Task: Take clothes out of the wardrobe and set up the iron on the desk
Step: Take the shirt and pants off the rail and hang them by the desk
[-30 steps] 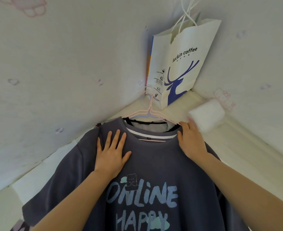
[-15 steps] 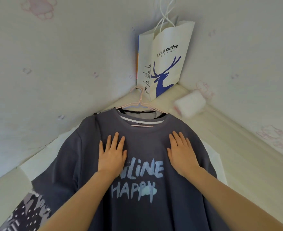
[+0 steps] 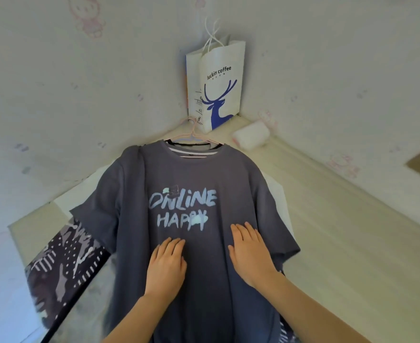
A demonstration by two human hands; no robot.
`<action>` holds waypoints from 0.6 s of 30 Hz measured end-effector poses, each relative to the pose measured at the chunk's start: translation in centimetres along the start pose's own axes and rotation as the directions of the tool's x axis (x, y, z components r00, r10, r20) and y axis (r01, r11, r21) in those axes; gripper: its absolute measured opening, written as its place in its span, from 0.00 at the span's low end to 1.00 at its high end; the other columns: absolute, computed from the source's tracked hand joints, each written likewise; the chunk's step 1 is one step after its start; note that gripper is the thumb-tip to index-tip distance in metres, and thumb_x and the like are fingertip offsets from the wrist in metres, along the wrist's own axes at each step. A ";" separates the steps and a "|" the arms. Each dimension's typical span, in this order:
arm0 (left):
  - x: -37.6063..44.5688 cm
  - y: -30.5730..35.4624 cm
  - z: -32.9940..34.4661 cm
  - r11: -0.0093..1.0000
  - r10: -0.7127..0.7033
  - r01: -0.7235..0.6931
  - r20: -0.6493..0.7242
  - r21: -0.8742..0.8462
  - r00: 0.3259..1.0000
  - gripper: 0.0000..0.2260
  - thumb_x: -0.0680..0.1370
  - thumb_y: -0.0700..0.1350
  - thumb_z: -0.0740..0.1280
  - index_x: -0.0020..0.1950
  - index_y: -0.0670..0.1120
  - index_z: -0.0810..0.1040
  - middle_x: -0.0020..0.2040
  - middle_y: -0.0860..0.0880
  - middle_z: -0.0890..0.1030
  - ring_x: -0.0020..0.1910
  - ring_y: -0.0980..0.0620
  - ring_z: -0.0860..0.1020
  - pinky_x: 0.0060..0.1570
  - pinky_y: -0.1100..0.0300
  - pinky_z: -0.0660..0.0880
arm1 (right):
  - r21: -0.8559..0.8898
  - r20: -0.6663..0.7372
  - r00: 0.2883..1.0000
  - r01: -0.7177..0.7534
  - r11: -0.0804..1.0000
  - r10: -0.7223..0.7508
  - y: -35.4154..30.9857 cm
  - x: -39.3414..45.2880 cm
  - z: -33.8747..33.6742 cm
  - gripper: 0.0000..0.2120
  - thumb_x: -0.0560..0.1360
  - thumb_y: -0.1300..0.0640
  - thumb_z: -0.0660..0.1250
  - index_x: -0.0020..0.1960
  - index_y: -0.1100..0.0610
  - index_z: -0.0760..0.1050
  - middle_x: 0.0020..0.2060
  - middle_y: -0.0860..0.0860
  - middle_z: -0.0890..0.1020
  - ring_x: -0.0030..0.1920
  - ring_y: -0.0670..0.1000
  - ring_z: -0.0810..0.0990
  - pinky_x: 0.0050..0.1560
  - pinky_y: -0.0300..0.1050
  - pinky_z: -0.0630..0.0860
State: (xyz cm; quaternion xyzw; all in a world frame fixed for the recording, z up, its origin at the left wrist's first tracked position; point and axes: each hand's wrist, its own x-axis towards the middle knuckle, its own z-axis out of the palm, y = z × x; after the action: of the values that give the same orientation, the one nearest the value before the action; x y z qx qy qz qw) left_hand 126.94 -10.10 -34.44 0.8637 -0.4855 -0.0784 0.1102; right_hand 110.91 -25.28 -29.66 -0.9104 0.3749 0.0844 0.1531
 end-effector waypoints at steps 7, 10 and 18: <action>-6.6 2.5 -0.5 0.994 0.021 -0.024 -0.030 -0.105 0.999 0.19 0.70 0.38 0.72 0.62 0.43 0.79 0.53 0.50 0.82 0.55 0.47 0.80 0.56 0.50 0.78 | 0.047 -0.007 1.000 -0.024 0.999 0.024 -1.1 -8.8 0.9 0.26 0.83 0.49 0.51 0.77 0.57 0.51 0.75 0.52 0.60 0.77 0.55 0.53 0.76 0.51 0.51; -8.3 4.0 -1.3 0.985 0.055 -0.064 -0.058 -0.158 0.997 0.19 0.71 0.38 0.72 0.62 0.44 0.78 0.50 0.52 0.82 0.53 0.49 0.79 0.52 0.52 0.79 | 0.033 -0.056 0.997 -0.043 0.999 0.044 -1.8 -11.7 1.5 0.26 0.80 0.49 0.60 0.74 0.57 0.61 0.70 0.53 0.70 0.73 0.58 0.64 0.73 0.56 0.61; -12.5 6.1 -3.1 0.941 0.180 -0.203 -0.109 -0.271 0.978 0.16 0.73 0.39 0.71 0.60 0.45 0.80 0.50 0.53 0.83 0.52 0.50 0.80 0.46 0.54 0.79 | -0.031 -0.377 0.913 -0.180 0.983 0.155 -4.1 -18.1 3.6 0.17 0.70 0.47 0.66 0.54 0.56 0.81 0.48 0.50 0.84 0.52 0.53 0.83 0.51 0.51 0.81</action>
State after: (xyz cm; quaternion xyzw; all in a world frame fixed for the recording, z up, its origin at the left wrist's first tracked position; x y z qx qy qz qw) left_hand 116.21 -2.08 -29.52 0.7906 -0.5461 -0.0993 0.2585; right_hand 100.93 -9.41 -27.25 -0.8787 0.4710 -0.0651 0.0413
